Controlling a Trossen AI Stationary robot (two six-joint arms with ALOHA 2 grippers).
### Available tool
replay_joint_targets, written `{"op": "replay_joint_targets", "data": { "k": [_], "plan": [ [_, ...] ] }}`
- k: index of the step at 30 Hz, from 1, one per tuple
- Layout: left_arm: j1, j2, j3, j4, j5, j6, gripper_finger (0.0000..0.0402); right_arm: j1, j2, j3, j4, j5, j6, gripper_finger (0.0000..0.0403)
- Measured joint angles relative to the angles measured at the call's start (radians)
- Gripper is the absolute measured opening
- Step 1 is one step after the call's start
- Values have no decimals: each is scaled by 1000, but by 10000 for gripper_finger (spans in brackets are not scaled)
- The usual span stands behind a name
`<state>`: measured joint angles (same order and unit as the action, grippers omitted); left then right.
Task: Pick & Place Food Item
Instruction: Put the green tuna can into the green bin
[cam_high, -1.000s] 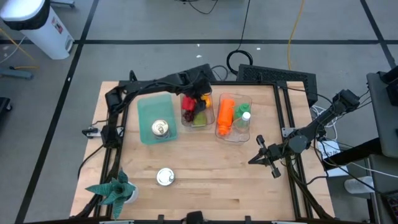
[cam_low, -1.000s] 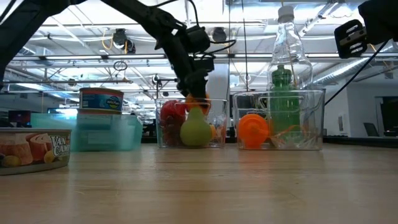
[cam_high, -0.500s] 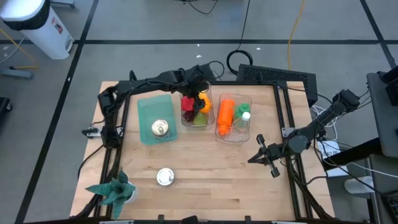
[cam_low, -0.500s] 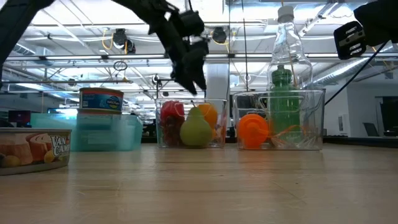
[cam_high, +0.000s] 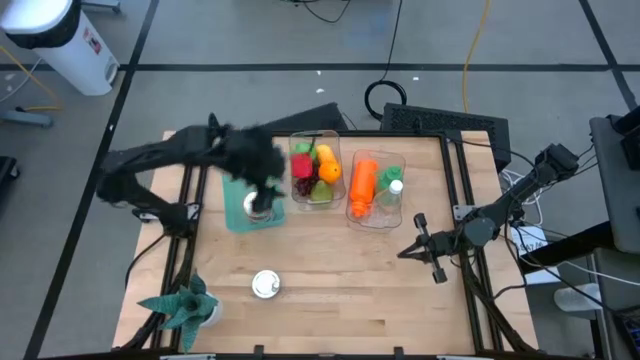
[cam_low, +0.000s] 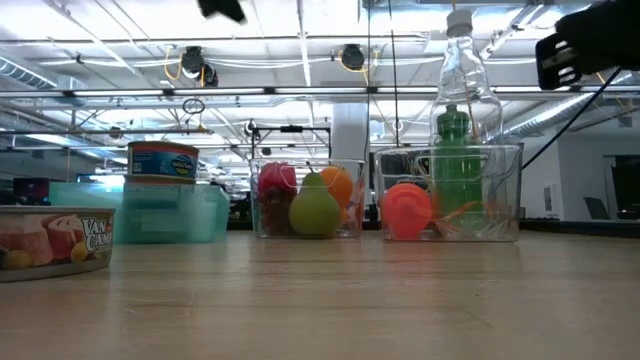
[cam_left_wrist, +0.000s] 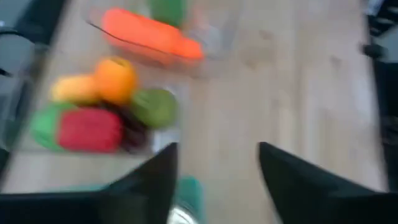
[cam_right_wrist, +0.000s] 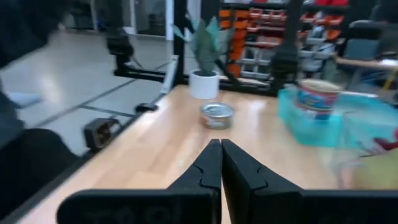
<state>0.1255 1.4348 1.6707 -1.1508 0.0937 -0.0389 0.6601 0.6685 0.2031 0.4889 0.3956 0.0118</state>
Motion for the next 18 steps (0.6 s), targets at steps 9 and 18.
{"op": "replay_joint_targets", "data": {
  "k": [9,18],
  "plan": [
    [-504,19,-45,-144,-157,-312,17,-2,0,0,32,174,-225,0],
    [-635,135,-301,53,-170,-404,8,-3,0,0,71,233,-273,0]
  ]
}}
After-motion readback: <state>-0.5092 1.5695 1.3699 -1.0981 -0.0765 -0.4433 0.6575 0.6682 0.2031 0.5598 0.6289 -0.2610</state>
